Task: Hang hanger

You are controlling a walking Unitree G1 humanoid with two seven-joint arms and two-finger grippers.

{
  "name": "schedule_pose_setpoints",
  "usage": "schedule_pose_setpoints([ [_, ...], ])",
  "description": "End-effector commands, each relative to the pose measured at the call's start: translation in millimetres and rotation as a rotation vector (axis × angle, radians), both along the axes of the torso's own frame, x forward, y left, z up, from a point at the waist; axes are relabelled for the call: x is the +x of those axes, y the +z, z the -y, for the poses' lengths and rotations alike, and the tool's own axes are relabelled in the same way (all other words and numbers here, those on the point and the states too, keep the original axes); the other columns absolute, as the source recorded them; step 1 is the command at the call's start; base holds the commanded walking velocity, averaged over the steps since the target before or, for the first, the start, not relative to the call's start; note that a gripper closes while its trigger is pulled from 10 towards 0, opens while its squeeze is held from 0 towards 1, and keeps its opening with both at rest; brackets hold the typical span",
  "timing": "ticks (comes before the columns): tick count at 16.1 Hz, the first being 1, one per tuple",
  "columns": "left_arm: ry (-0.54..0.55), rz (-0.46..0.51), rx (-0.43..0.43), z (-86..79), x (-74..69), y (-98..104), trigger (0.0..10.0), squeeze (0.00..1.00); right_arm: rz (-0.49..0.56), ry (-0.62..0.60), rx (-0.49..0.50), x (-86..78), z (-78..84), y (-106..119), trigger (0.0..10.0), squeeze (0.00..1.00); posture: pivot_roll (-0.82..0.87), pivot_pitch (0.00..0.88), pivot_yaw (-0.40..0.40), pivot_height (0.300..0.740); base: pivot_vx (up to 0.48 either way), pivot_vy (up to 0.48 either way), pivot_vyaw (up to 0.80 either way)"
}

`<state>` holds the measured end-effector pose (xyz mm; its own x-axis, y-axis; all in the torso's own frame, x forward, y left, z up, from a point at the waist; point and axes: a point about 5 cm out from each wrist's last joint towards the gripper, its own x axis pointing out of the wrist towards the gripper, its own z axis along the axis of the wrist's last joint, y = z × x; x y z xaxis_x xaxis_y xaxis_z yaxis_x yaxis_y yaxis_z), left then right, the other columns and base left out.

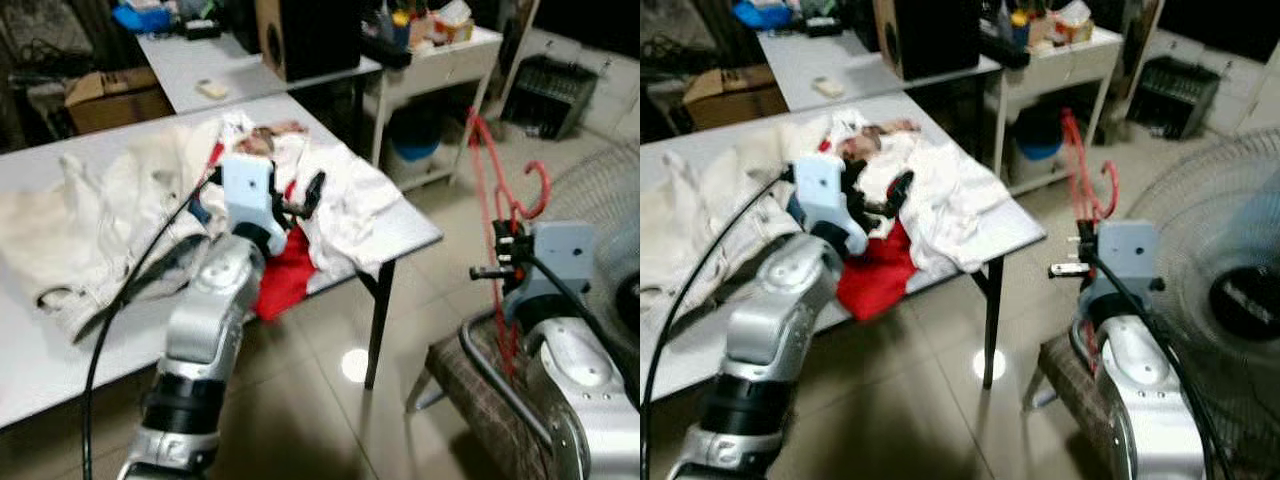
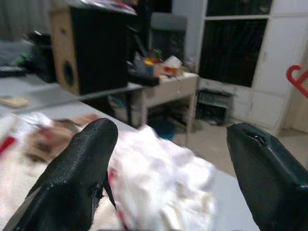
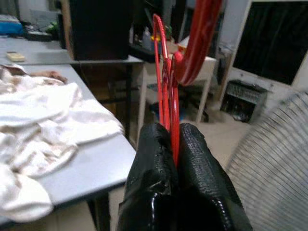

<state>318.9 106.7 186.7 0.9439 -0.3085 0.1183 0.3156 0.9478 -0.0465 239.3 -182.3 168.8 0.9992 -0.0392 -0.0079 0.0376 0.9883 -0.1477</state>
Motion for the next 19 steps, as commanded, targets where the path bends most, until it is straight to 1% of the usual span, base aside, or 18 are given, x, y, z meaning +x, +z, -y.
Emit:
schedule_pose_setpoints([
  [1, 0.026, -0.01, 0.011, -8.6, 0.1, -2.6, 10.0, 0.0, 0.017, 0.031, 0.003, 0.6, -6.1, 3.1, 10.0, 0.0, -0.1, 0.0, 0.026, 0.74, 0.371, 0.0, 0.0],
  [4, 0.038, -0.018, 0.025, -9.3, 1.2, -4.4, 10.0, 0.0, 0.009, 0.069, -0.006, 0.6, -7.1, 2.7, 10.0, 0.0, -0.1, 0.0, 0.025, 0.74, 0.346, 0.0, 0.0],
  [5, 0.058, -0.018, 0.008, -10.4, 2.5, -4.5, 10.0, 0.0, 0.011, 0.088, -0.011, 0.6, -8.7, 2.9, 10.0, 0.0, -0.1, 0.0, 0.025, 0.74, 0.0, 0.0, 0.0],
  [6, 0.069, -0.051, 0.038, -12.4, 4.7, -8.0, 10.0, 0.0, 0.007, 0.096, -0.015, -0.2, -9.9, 2.3, 10.0, 0.0, -0.1, 0.0, 0.025, 0.74, 0.0, 0.0, 0.0],
  [7, 0.075, -0.061, 0.045, -14.7, 6.0, -9.3, 10.0, 0.0, 0.006, 0.097, -0.015, -0.1, -10.4, 2.0, 10.0, 0.0, -0.1, 0.0, 0.028, 0.74, 0.0, 0.0, 0.0],
  [8, 0.081, -0.087, 0.076, -20.3, 9.7, -13.0, 10.0, 1.0, 0.006, 0.097, -0.015, 0.4, -11.8, 1.1, 10.0, 0.0, -0.09, 0.0, 0.036, 0.74, 0.0, 0.0, 0.0],
  [9, 0.074, -0.096, 0.089, -21.5, 11.2, -13.9, 10.0, 1.0, 0.006, 0.097, -0.015, 0.8, -12.3, 1.0, 10.0, 0.0, -0.09, 0.0, 0.038, 0.74, 0.0, 0.0, 0.0],
  [10, 0.039, -0.108, 0.182, -23.7, 18.2, -14.7, 10.0, 1.0, 0.01, 0.091, -0.01, 2.0, -12.6, 0.5, 10.0, 0.0, -0.09, 0.0, 0.047, 0.74, 0.0, 0.0, 0.0],
  [11, 0.038, -0.111, 0.209, -24.6, 20.0, -15.1, 10.0, 1.0, 0.01, 0.089, -0.008, 2.1, -12.9, 0.1, 10.0, 0.0, -0.09, 0.0, 0.049, 0.74, 0.0, 0.0, 0.0],
  [12, 0.031, -0.113, 0.279, -24.4, 30.1, -14.5, 10.0, 0.42, 0.013, 0.088, -0.005, 2.6, -13.6, -0.7, 10.0, 0.0, -0.08, 0.0, 0.056, 0.74, 0.0, 0.0, 0.0],
  [13, 0.016, -0.122, 0.292, -22.8, 36.1, -14.9, 10.0, 0.0, 0.013, 0.088, -0.003, 3.3, -14.3, -1.2, 10.0, 0.0, -0.08, 0.0, 0.058, 0.74, 0.0, 0.0, 0.0],
  [15, -0.011, -0.132, 0.282, -19.4, 42.7, -16.1, 10.0, 0.0, 0.013, 0.089, -0.002, 4.3, -15.3, -2.1, 10.0, 0.0, -0.08, 0.0, 0.06, 0.74, 0.0, 0.0, 0.0],
  [17, -0.053, -0.156, 0.303, -15.5, 48.5, -19.5, 9.8, 0.0, 0.009, 0.089, -0.003, 5.4, -16.1, -3.8, 10.0, 0.0, -0.08, 0.0, 0.063, 0.74, 0.0, 0.0, 0.0],
  [18, -0.047, -0.181, 0.333, -16.9, 52.2, -22.0, 8.8, 0.0, 0.006, 0.088, -0.002, 6.1, -16.6, -4.6, 10.0, 0.0, -0.08, 0.0, 0.065, 0.74, 0.0, 0.0, 0.0],
  [19, -0.036, -0.211, 0.36, -21.6, 58.5, -22.6, 0.0, 0.0, 0.007, 0.09, 0.0, 6.7, -18.0, -5.0, 10.0, 0.0, -0.08, 0.0, 0.07, 0.74, 0.0, 0.0, 0.0],
])
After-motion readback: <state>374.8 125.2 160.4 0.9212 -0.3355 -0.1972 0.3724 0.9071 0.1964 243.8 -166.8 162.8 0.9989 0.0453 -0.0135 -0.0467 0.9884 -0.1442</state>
